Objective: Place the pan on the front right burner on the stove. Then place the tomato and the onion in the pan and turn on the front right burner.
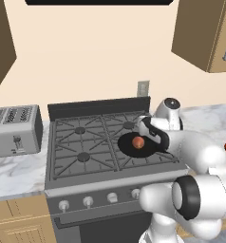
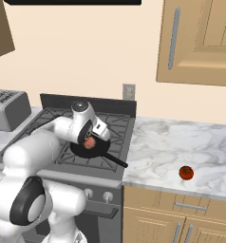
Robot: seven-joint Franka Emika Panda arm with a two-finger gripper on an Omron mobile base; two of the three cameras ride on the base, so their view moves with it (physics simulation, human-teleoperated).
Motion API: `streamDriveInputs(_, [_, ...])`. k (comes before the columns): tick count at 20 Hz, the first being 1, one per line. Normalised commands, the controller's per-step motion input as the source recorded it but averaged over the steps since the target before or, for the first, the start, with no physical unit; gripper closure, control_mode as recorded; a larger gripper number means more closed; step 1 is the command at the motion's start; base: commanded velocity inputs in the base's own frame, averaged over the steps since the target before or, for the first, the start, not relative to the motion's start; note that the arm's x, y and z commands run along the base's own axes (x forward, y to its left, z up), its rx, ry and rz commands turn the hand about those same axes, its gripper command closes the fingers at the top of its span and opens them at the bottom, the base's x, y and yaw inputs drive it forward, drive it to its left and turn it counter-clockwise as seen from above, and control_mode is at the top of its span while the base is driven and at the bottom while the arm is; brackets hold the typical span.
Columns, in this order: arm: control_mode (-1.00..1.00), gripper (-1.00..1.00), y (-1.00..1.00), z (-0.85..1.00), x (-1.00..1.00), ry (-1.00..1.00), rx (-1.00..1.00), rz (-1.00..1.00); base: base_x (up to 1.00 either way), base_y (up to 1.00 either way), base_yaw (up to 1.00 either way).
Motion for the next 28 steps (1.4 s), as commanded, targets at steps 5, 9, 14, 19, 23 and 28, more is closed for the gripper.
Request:
streamDriveInputs(5, [-1.0, -1.0, -0.47, 0.23, -0.15, 0.0, -0.07, 0.0, 0.0, 0.0, 0.0])
streamDriveInputs(9, [-1.0, -1.0, -0.48, 0.33, -0.06, 0.01, -0.08, 0.0, 0.0, 0.0, 0.0])
streamDriveInputs(14, [-1.0, -1.0, -0.5, 0.17, -0.2, 0.02, -0.07, 0.0, 0.0, 0.0, 0.0])
streamDriveInputs(19, [-1.0, -1.0, -0.54, 0.06, -0.32, 0.02, -0.06, 0.0, 0.0, 0.0, 0.0])
streamDriveInputs(23, [-1.0, -1.0, -0.47, 0.0, -0.36, 0.01, -0.02, 0.0, 0.0, 0.0, 0.0])
streamDriveInputs(28, [-1.0, -1.0, -0.34, 0.0, -0.3, 0.0, 0.0, 0.0, 0.0, 0.0, 0.0])
